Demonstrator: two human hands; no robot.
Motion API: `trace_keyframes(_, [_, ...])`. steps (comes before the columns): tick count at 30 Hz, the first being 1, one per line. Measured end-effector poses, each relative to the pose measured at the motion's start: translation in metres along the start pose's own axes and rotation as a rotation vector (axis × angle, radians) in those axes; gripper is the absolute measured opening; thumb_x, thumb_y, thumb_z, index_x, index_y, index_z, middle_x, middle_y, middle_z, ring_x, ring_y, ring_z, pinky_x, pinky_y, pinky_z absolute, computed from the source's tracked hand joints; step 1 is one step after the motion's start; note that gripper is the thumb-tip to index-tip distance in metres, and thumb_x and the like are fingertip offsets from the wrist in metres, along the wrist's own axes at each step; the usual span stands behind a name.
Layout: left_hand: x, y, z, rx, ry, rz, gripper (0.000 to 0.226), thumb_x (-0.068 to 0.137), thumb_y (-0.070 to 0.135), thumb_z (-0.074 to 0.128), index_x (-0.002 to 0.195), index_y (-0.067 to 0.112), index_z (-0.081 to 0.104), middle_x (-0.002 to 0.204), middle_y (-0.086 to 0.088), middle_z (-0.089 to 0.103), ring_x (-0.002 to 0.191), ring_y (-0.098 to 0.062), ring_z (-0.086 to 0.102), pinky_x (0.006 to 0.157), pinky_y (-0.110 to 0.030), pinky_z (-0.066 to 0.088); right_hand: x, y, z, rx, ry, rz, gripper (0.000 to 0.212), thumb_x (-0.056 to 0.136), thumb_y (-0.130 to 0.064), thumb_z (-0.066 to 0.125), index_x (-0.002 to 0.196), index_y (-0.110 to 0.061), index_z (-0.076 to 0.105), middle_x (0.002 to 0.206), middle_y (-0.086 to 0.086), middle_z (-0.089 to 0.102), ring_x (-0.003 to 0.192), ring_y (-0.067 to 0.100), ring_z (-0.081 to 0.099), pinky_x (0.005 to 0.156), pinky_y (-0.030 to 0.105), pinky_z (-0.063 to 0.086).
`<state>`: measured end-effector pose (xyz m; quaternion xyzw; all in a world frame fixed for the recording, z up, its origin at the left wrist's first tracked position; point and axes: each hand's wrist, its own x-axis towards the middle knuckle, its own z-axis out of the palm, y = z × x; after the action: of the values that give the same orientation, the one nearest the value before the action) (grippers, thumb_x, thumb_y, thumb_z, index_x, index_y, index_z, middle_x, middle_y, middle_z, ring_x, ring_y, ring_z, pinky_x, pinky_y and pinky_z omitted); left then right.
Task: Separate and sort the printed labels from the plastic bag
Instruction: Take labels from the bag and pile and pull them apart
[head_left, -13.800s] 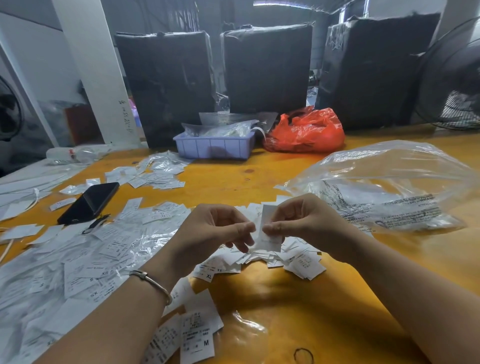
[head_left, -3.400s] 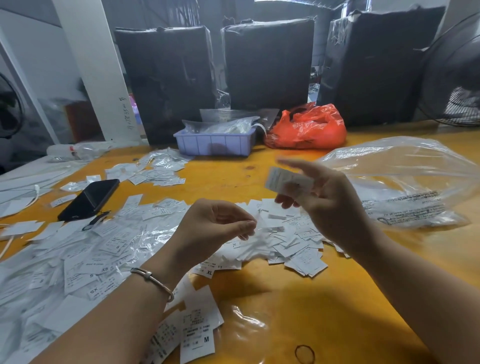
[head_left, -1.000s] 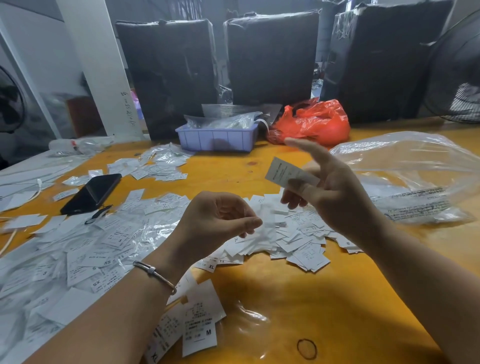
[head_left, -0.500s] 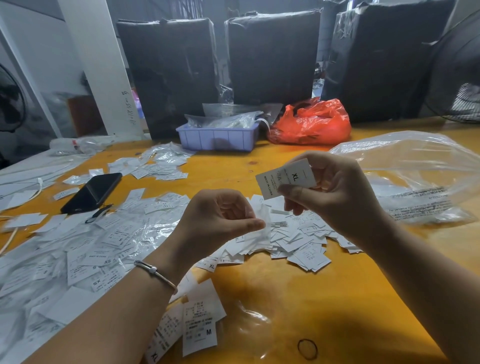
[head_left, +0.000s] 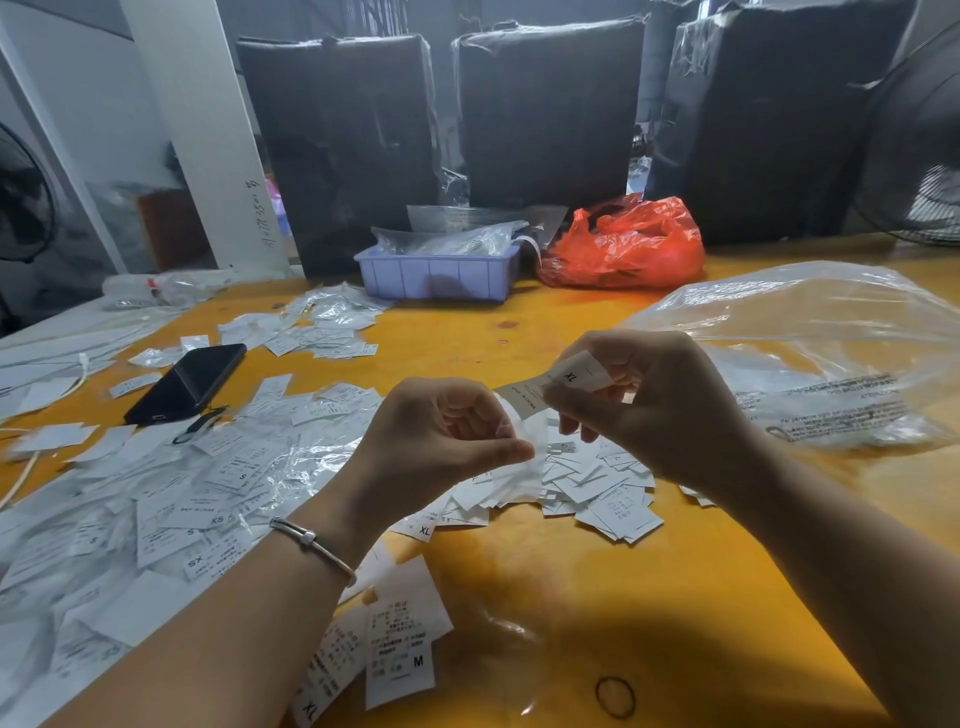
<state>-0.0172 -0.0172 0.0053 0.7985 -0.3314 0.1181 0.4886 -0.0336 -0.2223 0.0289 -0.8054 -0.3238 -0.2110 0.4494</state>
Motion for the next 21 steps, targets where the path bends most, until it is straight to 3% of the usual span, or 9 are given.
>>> trace_keyframes(6, [0.0002, -0.0013, -0.0009, -0.024, -0.011, -0.018, 0.027, 0.065, 0.031, 0.078, 0.077, 0.007, 0.074, 0.071, 0.003, 0.072, 0.064, -0.009, 0.068, 0.061, -0.016, 0.053, 0.0009, 0.001, -0.0034, 0.038, -0.022, 0.036, 0.003, 0.079, 0.0, 0.072, 0.079, 0.001, 0.069, 0.061, 0.006, 0.067, 0.051, 0.013, 0.063, 0.051, 0.018, 0.049])
trace_keyframes(11, [-0.0008, -0.0011, 0.0004, -0.094, -0.061, -0.061, 0.028, 0.068, 0.026, 0.078, 0.081, 0.002, 0.075, 0.07, -0.006, 0.073, 0.063, -0.02, 0.069, 0.062, -0.023, 0.056, 0.0009, 0.004, -0.0089, 0.095, -0.071, 0.108, 0.003, 0.078, 0.003, 0.069, 0.078, 0.0, 0.069, 0.058, 0.013, 0.065, 0.049, 0.024, 0.059, 0.047, 0.034, 0.049])
trace_keyframes(14, [-0.0004, -0.0019, 0.0006, -0.186, -0.088, -0.126, 0.026, 0.071, 0.019, 0.076, 0.082, -0.005, 0.074, 0.071, -0.017, 0.073, 0.064, -0.027, 0.069, 0.066, -0.03, 0.059, 0.0014, 0.0066, -0.0093, 0.144, -0.115, 0.184, 0.01, 0.076, 0.01, 0.064, 0.073, 0.0, 0.067, 0.055, 0.015, 0.062, 0.046, 0.023, 0.054, 0.043, 0.03, 0.044])
trace_keyframes(18, [-0.0009, 0.0001, 0.0028, -0.199, -0.147, -0.156, 0.02, 0.075, 0.014, 0.074, 0.08, -0.005, 0.074, 0.069, -0.017, 0.072, 0.061, -0.018, 0.069, 0.063, -0.024, 0.056, 0.0023, 0.0083, -0.0082, 0.137, -0.203, 0.277, 0.01, 0.073, 0.014, 0.061, 0.071, 0.006, 0.066, 0.053, 0.022, 0.059, 0.045, 0.025, 0.053, 0.041, 0.025, 0.042])
trace_keyframes(21, [-0.0003, 0.0, 0.0041, -0.176, -0.173, -0.176, 0.022, 0.076, 0.015, 0.074, 0.083, -0.006, 0.073, 0.072, -0.016, 0.073, 0.064, -0.022, 0.07, 0.065, -0.025, 0.056, 0.002, 0.0095, -0.0055, 0.117, -0.247, 0.3, 0.014, 0.073, 0.013, 0.062, 0.069, 0.0, 0.068, 0.052, 0.021, 0.06, 0.044, 0.024, 0.053, 0.04, 0.023, 0.042])
